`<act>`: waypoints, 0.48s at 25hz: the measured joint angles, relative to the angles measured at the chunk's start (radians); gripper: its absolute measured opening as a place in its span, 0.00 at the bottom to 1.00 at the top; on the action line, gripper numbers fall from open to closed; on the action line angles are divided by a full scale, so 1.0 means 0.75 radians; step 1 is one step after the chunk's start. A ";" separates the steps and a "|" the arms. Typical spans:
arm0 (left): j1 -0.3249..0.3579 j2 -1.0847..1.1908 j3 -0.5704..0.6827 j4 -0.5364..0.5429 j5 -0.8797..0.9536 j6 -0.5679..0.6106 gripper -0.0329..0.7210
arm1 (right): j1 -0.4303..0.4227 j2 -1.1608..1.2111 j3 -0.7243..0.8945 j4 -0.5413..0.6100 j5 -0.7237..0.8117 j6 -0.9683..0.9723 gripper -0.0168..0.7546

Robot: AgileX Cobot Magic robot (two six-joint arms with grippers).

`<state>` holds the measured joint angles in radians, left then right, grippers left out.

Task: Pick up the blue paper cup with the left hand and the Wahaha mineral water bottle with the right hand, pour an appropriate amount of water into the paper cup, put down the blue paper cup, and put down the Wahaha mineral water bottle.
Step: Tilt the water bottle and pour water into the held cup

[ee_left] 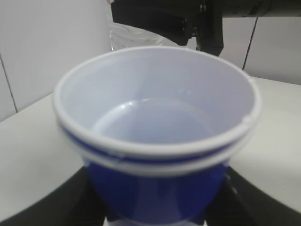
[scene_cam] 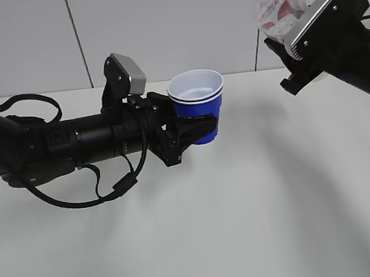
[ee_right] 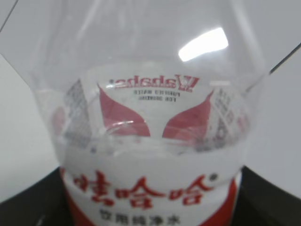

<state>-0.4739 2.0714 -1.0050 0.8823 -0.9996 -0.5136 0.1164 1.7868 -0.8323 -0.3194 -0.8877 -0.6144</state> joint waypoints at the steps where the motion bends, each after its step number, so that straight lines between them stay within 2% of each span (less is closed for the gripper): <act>1: -0.002 0.000 0.000 0.010 -0.003 -0.006 0.61 | 0.000 0.000 -0.003 -0.003 -0.008 -0.020 0.63; 12: -0.055 0.000 0.000 0.014 -0.005 -0.024 0.61 | 0.000 0.000 -0.006 -0.093 -0.055 -0.250 0.63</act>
<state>-0.5153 2.0714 -1.0050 0.8925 -1.0034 -0.5318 0.1164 1.7869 -0.8368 -0.3888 -0.9288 -0.8020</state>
